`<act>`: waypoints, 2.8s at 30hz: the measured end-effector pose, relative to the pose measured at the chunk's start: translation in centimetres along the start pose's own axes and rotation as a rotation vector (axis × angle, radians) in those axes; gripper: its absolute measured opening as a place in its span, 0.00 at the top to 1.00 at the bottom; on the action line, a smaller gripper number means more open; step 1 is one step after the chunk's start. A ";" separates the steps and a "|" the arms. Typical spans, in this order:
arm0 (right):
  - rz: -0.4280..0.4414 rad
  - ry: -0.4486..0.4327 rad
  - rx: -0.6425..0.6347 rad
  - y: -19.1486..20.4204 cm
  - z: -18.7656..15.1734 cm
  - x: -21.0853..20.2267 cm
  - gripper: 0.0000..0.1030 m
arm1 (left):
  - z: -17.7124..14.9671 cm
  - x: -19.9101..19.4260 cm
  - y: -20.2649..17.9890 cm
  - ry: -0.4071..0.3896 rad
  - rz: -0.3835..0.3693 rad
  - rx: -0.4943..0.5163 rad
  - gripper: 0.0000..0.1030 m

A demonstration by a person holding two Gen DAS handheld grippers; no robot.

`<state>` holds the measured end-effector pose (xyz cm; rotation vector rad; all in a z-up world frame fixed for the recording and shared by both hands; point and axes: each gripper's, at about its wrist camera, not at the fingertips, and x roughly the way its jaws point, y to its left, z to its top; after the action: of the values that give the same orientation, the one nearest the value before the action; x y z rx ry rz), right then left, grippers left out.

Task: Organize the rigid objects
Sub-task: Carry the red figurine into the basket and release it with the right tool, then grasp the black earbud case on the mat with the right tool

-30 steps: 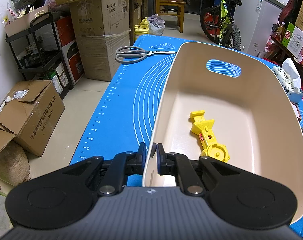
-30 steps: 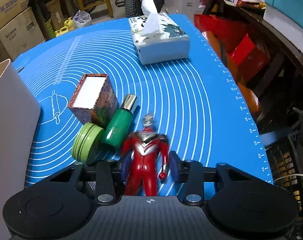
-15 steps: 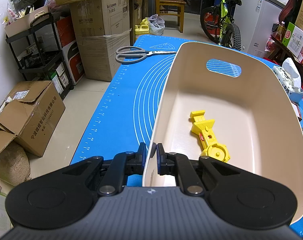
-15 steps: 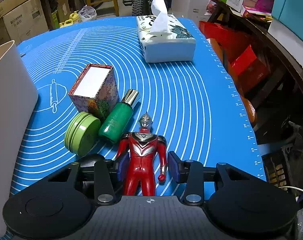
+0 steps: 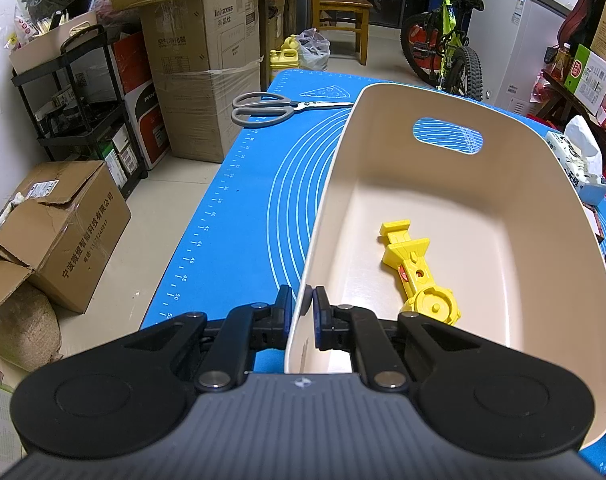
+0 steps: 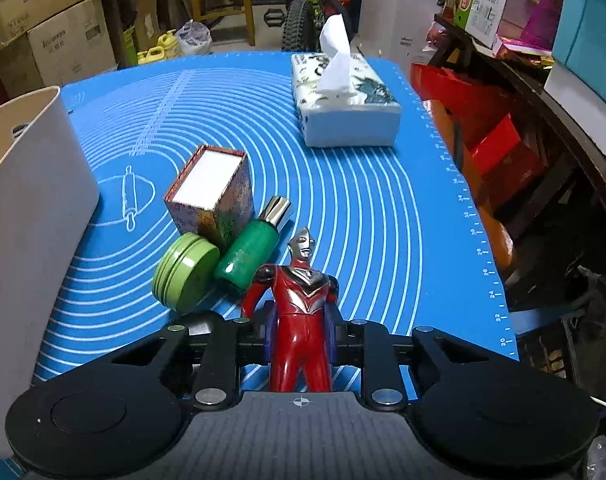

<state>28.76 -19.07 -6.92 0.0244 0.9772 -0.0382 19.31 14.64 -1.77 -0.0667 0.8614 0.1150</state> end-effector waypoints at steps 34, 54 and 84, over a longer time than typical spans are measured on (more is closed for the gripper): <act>0.320 -0.413 -0.117 14.9 3.5 -13.8 0.68 | 0.1 0.0 0.1 0.004 0.002 -0.009 0.88; 0.308 -0.073 -0.407 24.6 -0.5 -7.3 0.68 | 0.1 0.1 0.1 0.003 0.004 -0.003 0.88; 0.176 -0.239 -0.166 10.7 2.9 -9.5 0.23 | 0.1 0.0 0.1 0.001 0.005 0.003 0.88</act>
<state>26.34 -8.26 2.63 -0.0461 0.7342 0.1978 19.38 14.74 -1.76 -0.0621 0.8631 0.1182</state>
